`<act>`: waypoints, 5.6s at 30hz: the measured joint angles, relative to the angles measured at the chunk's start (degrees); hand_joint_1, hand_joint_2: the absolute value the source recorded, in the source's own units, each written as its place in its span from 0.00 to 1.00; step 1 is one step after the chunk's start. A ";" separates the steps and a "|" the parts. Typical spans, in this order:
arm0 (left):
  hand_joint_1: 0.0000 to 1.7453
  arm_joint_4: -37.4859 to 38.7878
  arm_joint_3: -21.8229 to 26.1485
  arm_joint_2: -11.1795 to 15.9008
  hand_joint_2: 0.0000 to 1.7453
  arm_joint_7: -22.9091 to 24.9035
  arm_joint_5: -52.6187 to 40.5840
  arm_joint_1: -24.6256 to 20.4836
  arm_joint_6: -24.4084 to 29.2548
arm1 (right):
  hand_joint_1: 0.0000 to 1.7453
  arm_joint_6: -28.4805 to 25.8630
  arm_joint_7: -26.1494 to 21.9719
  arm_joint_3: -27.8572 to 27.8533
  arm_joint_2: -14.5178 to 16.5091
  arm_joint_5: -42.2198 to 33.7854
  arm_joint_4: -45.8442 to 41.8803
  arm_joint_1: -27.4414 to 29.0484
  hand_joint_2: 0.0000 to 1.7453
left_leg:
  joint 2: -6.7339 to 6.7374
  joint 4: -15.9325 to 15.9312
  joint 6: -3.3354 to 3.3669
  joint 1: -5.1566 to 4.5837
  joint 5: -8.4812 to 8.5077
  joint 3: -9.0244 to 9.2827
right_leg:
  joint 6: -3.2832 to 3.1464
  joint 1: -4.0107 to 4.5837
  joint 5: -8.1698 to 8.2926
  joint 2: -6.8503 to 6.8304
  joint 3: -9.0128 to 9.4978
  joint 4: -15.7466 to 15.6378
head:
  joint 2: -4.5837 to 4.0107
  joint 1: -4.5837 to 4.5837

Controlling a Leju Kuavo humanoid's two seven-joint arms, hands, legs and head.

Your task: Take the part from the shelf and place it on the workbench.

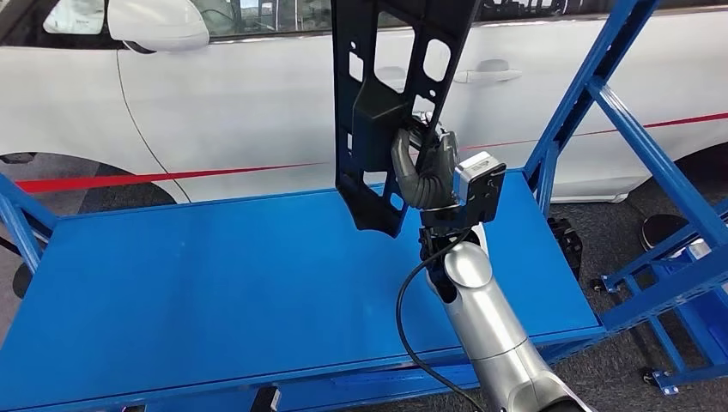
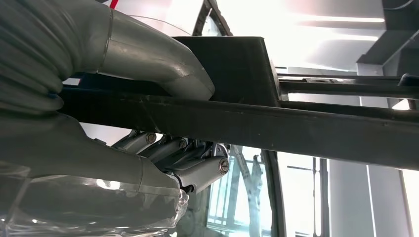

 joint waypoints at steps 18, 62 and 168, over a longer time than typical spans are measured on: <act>0.00 -0.05 0.27 -0.06 1.00 -3.50 3.82 0.09 6.78 | 1.00 1.70 -0.01 4.70 2.31 -0.98 4.28 -3.90 1.00 | 0.81 -3.16 1.63 1.28 -0.49 4.50 | 3.19 -0.54 -5.31 -0.23 -9.07 12.80 | 0.00 0.06; 0.00 -0.56 4.28 -0.52 1.00 -0.47 5.21 -3.65 6.19 | 1.00 7.16 2.54 16.18 10.22 -8.03 13.20 -11.06 1.00 | 0.80 0.61 -0.73 0.86 0.29 -1.99 | -0.70 0.76 1.23 -0.54 0.80 -1.87 | 0.00 0.07; 0.00 -0.01 5.75 -0.50 1.00 0.03 6.79 -2.91 20.36 | 1.00 -4.30 -1.33 13.56 -2.33 -4.02 14.07 -13.31 1.00 | 0.76 -2.74 -0.82 1.64 -1.82 5.65 | 1.53 0.33 4.07 -0.34 -5.38 1.44 | 0.00 0.05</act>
